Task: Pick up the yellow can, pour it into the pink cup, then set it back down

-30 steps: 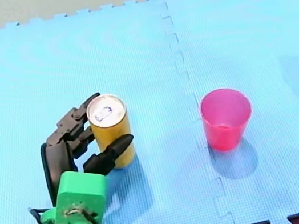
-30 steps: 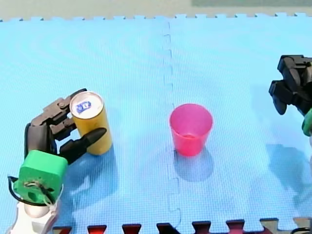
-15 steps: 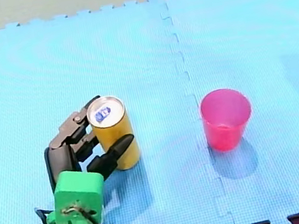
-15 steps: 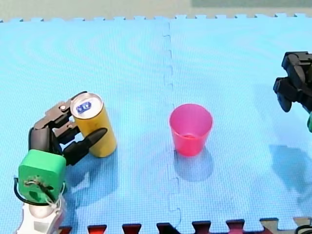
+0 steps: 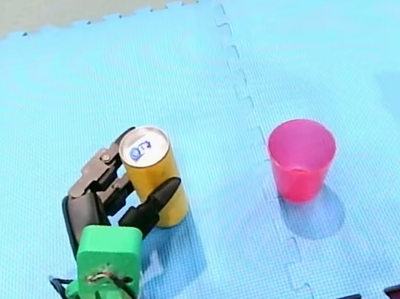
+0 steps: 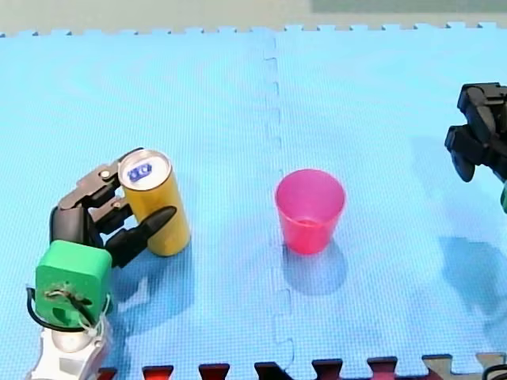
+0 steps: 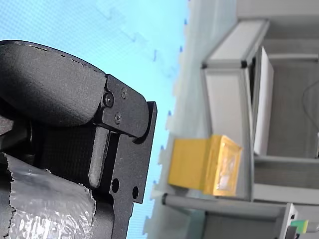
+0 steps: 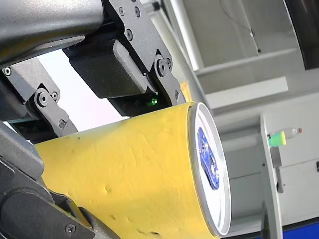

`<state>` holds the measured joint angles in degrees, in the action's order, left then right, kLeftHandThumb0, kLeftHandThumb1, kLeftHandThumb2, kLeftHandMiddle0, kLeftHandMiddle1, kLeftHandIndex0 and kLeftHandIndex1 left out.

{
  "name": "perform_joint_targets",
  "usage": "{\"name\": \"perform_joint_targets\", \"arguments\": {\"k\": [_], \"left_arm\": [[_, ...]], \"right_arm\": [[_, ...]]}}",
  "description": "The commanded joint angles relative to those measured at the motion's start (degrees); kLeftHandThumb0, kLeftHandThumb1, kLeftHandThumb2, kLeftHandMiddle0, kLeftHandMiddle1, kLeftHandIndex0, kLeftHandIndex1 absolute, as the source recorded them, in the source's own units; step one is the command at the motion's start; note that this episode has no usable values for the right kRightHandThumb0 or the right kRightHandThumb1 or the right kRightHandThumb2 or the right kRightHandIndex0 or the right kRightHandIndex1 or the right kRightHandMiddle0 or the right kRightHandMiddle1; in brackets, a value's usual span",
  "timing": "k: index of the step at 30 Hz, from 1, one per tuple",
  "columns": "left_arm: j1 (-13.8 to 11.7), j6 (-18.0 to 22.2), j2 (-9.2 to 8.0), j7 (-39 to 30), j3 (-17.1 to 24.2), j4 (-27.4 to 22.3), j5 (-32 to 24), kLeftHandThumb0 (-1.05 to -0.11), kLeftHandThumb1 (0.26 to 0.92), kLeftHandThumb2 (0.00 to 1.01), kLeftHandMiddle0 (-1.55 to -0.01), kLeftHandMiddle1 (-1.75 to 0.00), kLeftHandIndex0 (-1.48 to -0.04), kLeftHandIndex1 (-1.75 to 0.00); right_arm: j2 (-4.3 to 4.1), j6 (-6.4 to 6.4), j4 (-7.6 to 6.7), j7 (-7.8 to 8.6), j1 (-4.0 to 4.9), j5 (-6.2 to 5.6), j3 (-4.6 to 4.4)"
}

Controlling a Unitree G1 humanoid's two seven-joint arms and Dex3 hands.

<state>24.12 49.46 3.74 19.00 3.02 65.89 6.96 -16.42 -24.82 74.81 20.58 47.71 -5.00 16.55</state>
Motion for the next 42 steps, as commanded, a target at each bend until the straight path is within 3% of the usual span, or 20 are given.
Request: {"name": "perform_joint_targets", "arguments": {"k": [1, 4, 5, 8, 9, 11, 13, 20, 42], "left_arm": [[-0.5, -0.2, -0.15, -1.5, -0.1, 1.1, -0.1, -0.347, 0.786, 0.00, -1.24, 0.00, -1.10, 0.00], [-0.1, -1.1, -1.60, 1.5, -2.3, 1.2, 3.6, -0.351, 0.755, 0.00, -1.13, 0.00, -1.02, 0.00], [0.1, -2.1, -2.19, 4.0, -3.6, 1.1, 5.9, -0.439, 0.716, 0.00, -0.95, 0.00, -0.89, 0.00], [0.2, -5.1, -4.26, 10.9, -8.0, -0.1, 13.4, -0.645, 0.677, 0.00, -0.60, 0.00, -0.57, 0.00], [0.1, -6.3, -5.21, 11.9, -9.5, -0.6, 15.6, -0.752, 0.682, 0.00, -0.49, 0.00, -0.46, 0.00], [0.1, -8.5, -6.56, 12.3, -11.5, -1.1, 18.5, -0.980, 0.764, 0.03, -0.27, 0.00, -0.26, 0.00], [0.1, -9.7, -7.02, 11.9, -12.1, -1.5, 19.2, -1.034, 0.815, 0.04, -0.17, 0.00, -0.20, 0.00], [-0.6, -11.7, -7.34, 8.3, -12.4, -3.4, 17.1, -1.048, 0.827, 0.02, -0.08, 0.00, -0.13, 0.00], [-3.9, -14.9, -8.70, -1.3, -10.5, -11.5, 10.1, -1.048, 0.826, 0.01, -0.05, 0.00, -0.11, 0.00]], "right_arm": [[-0.36, 0.15, -0.17, -0.16, 0.14, 0.18, -0.16], [-0.33, 0.14, -0.18, -0.38, 0.16, 0.29, -0.27], [-0.34, 0.15, -0.17, -0.38, 0.16, 0.30, -0.28], [-0.35, 0.15, -0.17, -0.20, 0.11, 0.18, -0.18], [-0.35, 0.14, -0.17, -0.17, 0.08, 0.15, -0.16], [-0.33, 0.08, -0.18, -0.21, 0.05, 0.19, -0.19], [-0.29, 0.03, -0.20, -0.26, 0.04, 0.24, -0.24], [-0.18, 0.15, -0.15, -0.39, 0.15, 0.22, -0.23], [0.06, -0.03, -0.20, -0.77, 0.14, 0.54, -0.51]]}}
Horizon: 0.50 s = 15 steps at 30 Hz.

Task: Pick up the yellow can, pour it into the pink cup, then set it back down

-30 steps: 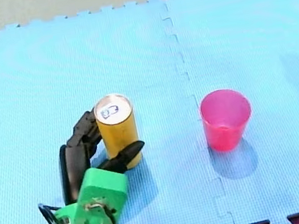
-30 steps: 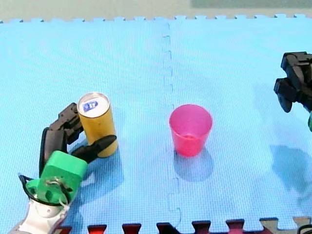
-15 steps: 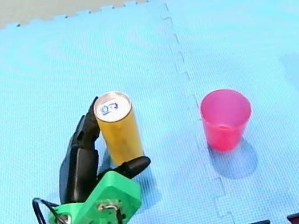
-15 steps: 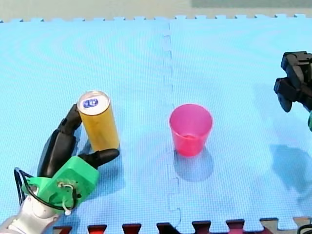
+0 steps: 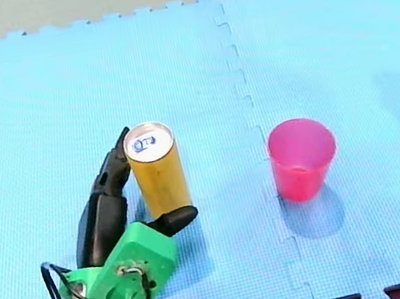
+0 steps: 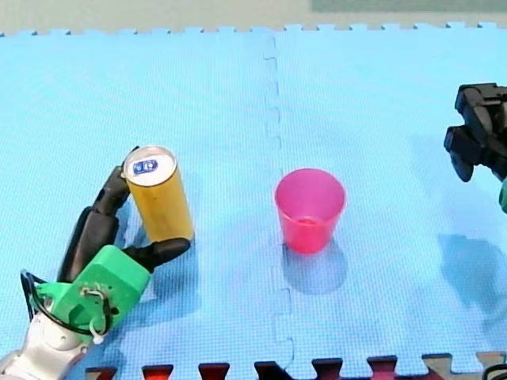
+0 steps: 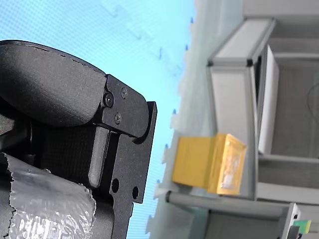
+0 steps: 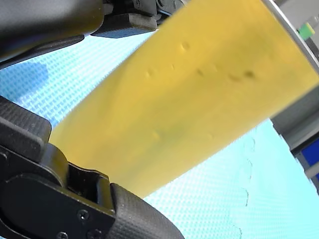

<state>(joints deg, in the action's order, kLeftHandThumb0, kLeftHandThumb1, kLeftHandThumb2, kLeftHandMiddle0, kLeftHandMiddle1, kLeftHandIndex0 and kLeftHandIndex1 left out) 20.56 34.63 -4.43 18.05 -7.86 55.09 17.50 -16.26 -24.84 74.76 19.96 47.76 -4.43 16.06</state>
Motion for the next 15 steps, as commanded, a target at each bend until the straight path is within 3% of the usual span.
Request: {"name": "perform_joint_targets", "arguments": {"k": [1, 8, 15], "left_arm": [[-0.6, 0.0, -0.64, -0.5, 0.5, -1.0, -0.7, -1.048, 0.828, 0.01, -0.06, -0.01, -0.11, 0.00], [-2.8, -0.6, -1.74, -2.7, 1.4, -6.0, -1.8, -1.048, 0.840, 0.01, -0.12, -0.03, -0.12, -0.01], [-3.4, 3.0, -1.76, -6.2, 5.2, -5.2, -7.7, -1.048, 0.810, 0.00, -0.12, -0.03, -0.12, 0.00]], "right_arm": [[-0.12, 0.01, -0.14, -0.17, 0.11, 0.00, -0.04], [-0.23, 0.10, -0.03, -0.29, 0.09, 0.08, -0.09], [-0.35, 0.19, -0.01, -0.38, 0.23, 0.12, -0.11]]}}
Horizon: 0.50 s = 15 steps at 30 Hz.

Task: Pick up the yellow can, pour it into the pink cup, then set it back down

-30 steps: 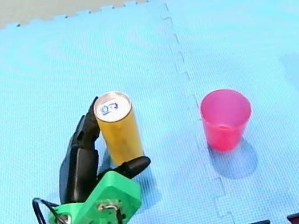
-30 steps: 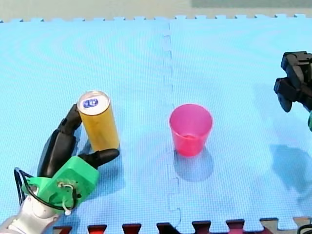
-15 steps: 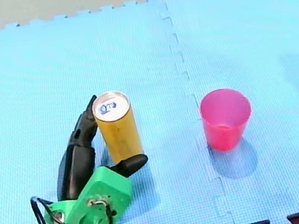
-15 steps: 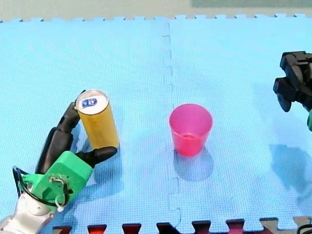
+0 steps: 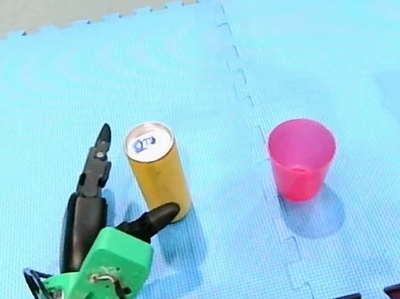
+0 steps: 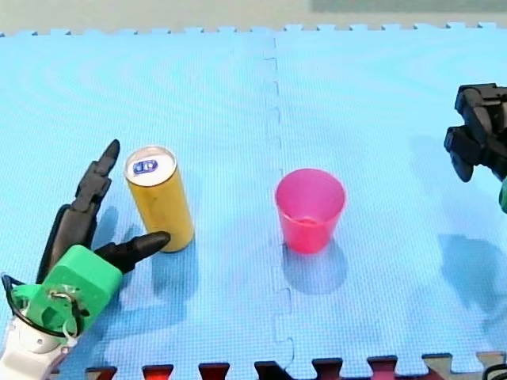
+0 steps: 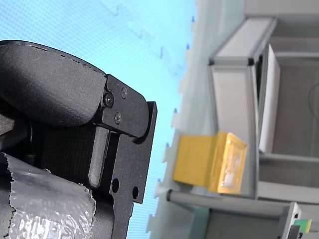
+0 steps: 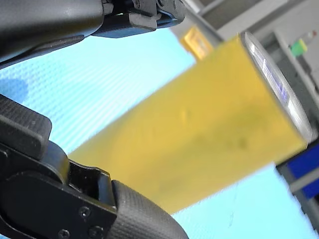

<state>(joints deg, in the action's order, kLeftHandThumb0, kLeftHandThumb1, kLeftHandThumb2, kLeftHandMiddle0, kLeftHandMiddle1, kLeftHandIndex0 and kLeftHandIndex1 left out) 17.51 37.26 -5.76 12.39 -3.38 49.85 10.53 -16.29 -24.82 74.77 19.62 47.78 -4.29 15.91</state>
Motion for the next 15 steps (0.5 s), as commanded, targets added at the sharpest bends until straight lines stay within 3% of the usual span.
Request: {"name": "perform_joint_targets", "arguments": {"k": [1, 15], "left_arm": [[-0.6, 0.5, -0.76, -1.1, 1.1, -0.1, -1.2, -1.048, 0.807, 0.00, -0.12, -0.03, -0.12, 0.00], [-1.3, 4.1, -1.52, -2.0, 2.5, 2.6, -1.1, -1.048, 0.739, 0.00, -0.11, -0.02, -0.12, 0.00]], "right_arm": [[-0.34, 0.15, -0.04, -0.02, 0.20, -0.01, 0.03], [-0.15, 0.46, -0.03, -0.01, 0.42, -0.01, -0.21]]}}
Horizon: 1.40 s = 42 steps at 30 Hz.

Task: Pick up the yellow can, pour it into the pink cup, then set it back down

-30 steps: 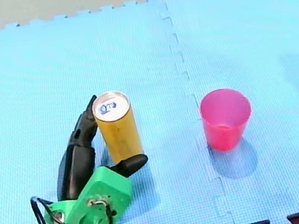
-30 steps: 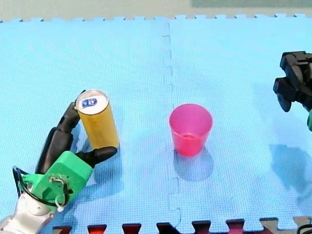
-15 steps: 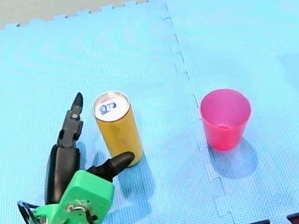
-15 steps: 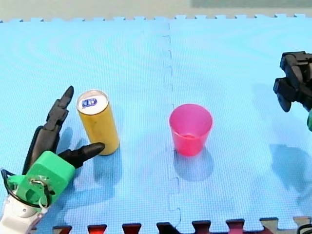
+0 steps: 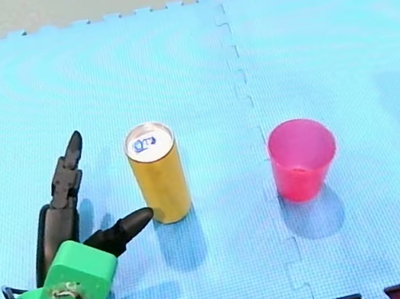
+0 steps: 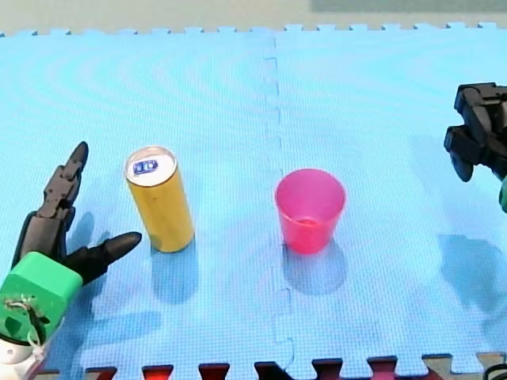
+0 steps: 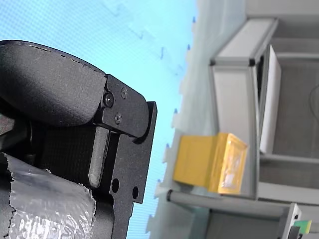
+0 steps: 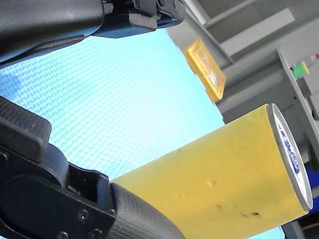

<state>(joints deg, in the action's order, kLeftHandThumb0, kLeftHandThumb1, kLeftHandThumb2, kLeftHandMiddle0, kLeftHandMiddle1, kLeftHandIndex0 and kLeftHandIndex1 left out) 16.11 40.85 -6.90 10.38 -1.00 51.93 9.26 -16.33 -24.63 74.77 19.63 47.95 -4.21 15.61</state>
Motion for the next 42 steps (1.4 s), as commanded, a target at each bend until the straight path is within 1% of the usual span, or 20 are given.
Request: {"name": "perform_joint_targets", "arguments": {"k": [1, 15, 32, 36, 42], "left_arm": [[0.2, 0.7, -0.42, 0.0, 0.2, 0.8, 0.2, -1.048, 0.739, 0.00, -0.11, -0.02, -0.12, 0.00], [1.1, 2.3, -0.79, -1.0, 0.4, 3.1, 0.6, -1.048, 0.756, 0.01, -0.12, -0.01, -0.12, 0.00], [1.6, 0.4, -1.08, -2.2, 0.1, 1.9, 1.1, -1.048, 0.791, 0.01, -0.13, -0.01, -0.13, 0.00], [1.9, -0.1, -0.80, -3.2, 0.2, 1.2, 0.6, -1.048, 0.795, 0.01, -0.13, -0.01, -0.13, 0.00], [1.9, -1.2, 0.03, -3.9, -0.1, 0.2, 0.3, -1.048, 0.806, 0.01, -0.13, -0.01, -0.13, 0.00]], "right_arm": [[-0.10, 0.32, -0.02, -0.02, 0.27, -0.10, 0.10], [-0.02, 0.27, 0.00, -0.17, 0.25, -0.01, 0.08], [-0.02, 0.11, -0.02, 0.13, 0.26, -0.20, 0.31], [0.00, 0.19, -0.02, 0.25, 0.37, -0.28, 0.38], [-0.04, 0.37, -0.01, 0.66, 0.43, -0.67, 0.81]]}}
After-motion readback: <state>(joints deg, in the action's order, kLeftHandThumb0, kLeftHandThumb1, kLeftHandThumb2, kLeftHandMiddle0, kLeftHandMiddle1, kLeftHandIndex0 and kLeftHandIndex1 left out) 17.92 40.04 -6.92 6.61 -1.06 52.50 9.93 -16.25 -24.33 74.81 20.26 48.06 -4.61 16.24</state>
